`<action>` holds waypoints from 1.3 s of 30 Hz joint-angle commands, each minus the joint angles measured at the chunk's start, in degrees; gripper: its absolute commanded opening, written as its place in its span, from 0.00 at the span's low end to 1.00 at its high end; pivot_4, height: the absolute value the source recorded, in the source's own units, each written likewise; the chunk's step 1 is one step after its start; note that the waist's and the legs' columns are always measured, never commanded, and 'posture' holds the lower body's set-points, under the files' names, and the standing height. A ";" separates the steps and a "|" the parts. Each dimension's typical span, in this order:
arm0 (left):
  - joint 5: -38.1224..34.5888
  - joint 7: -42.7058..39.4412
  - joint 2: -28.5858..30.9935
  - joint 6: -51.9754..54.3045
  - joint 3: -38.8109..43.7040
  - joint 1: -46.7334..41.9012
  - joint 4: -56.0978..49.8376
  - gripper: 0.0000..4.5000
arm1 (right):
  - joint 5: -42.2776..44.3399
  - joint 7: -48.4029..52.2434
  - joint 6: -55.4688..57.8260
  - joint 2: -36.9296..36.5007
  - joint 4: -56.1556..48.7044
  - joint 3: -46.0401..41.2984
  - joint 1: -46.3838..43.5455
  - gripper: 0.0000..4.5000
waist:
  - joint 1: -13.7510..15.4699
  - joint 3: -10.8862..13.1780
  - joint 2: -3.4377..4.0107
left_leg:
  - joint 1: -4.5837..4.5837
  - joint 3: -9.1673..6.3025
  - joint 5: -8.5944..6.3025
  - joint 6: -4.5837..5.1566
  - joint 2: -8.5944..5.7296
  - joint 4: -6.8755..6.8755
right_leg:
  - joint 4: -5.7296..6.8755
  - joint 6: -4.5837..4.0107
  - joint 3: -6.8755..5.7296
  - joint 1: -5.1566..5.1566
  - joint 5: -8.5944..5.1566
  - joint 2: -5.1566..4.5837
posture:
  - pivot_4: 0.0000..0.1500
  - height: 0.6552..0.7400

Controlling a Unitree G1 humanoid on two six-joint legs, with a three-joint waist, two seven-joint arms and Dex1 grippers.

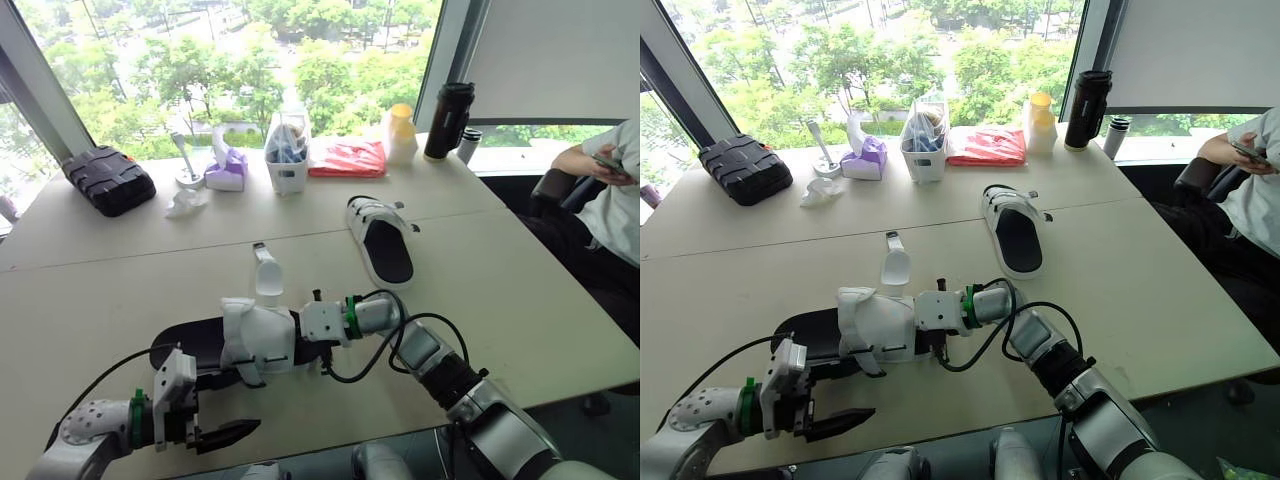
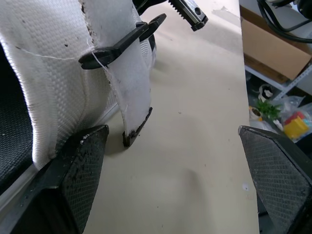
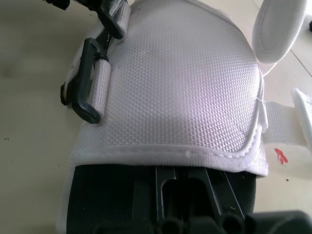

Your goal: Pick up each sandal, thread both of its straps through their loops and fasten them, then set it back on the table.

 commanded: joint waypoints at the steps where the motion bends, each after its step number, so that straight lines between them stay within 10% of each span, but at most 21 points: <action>1: -1.10 0.49 -0.50 0.07 0.07 -0.81 -0.49 0.98 | -2.85 -0.05 1.57 -0.41 2.33 1.73 1.05 0.00 | 0.00 0.00 0.00 | 0.00 0.00 0.00 0.00 0.00 0.00 | 0.00 0.00 0.00 0.00 0.00 0.00 | 1.00 1.00; 7: -1.23 0.56 -1.97 0.66 -1.85 -1.70 -0.59 0.93 | -2.90 0.03 1.48 -0.66 2.27 1.80 1.26 0.00 | 0.02 0.00 0.00 | 0.00 0.00 0.00 0.00 0.00 0.00 | 0.00 0.00 0.00 0.00 0.00 0.00 | 1.00 1.00; 16: -0.53 0.52 -2.82 0.86 -3.54 -1.92 -0.48 0.01 | -2.90 0.05 1.47 -0.66 2.23 1.93 1.29 0.00 | -0.02 0.00 0.00 | 0.00 0.00 0.00 0.00 0.00 0.00 | 0.00 0.00 0.00 0.00 0.00 0.01 | 1.00 1.00; 39: 8.65 -8.20 15.58 -3.35 -14.58 0.75 -15.35 0.01 | -2.71 0.17 1.32 -0.65 2.52 1.81 1.06 0.00 | -0.05 0.11 0.13 | -0.01 0.03 -0.01 0.02 0.02 -0.09 | -0.05 -0.01 0.03 -0.04 -0.02 0.00 | 1.00 1.00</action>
